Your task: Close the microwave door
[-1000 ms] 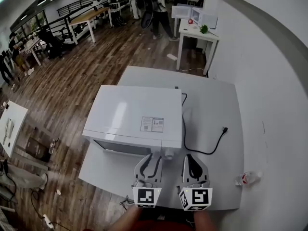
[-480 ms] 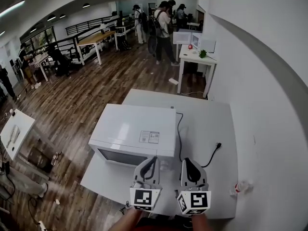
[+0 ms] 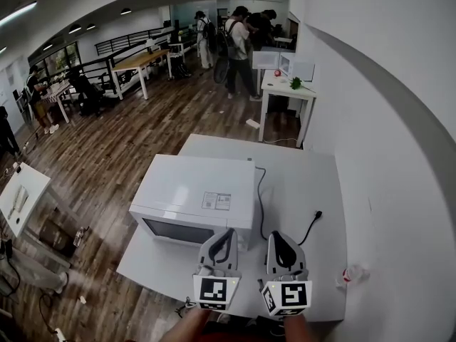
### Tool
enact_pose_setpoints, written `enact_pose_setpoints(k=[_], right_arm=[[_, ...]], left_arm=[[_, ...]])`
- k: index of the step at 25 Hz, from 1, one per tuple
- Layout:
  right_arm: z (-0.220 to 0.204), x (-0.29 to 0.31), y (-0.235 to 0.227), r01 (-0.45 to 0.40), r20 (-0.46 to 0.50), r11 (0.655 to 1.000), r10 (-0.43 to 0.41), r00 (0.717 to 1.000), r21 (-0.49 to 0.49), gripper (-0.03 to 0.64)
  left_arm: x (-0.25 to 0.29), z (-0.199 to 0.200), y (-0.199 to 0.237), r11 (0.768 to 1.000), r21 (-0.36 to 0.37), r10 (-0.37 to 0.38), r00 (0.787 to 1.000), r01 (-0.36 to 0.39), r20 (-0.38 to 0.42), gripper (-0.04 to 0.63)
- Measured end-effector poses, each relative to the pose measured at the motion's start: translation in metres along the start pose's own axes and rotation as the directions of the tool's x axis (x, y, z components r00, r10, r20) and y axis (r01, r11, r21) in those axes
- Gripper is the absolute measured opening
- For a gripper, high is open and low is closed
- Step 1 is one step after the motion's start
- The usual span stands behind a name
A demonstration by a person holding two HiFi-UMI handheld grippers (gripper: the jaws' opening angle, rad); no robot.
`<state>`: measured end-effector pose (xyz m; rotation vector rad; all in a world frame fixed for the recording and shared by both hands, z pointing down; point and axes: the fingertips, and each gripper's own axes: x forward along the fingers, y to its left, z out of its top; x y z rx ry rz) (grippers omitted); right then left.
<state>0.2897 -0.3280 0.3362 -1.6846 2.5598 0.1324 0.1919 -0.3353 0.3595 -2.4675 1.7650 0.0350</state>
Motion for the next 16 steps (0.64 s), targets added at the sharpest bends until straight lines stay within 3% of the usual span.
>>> enact_pose_setpoints(k=[16], right_arm=[[0.001, 0.013, -0.010, 0.003, -0.003, 1.000, -0.003, 1.000, -0.021, 0.029]], left_arm=[[0.014, 0.002, 0.007, 1.000, 0.009, 0.004, 1.000, -0.004, 0.004, 0.026]])
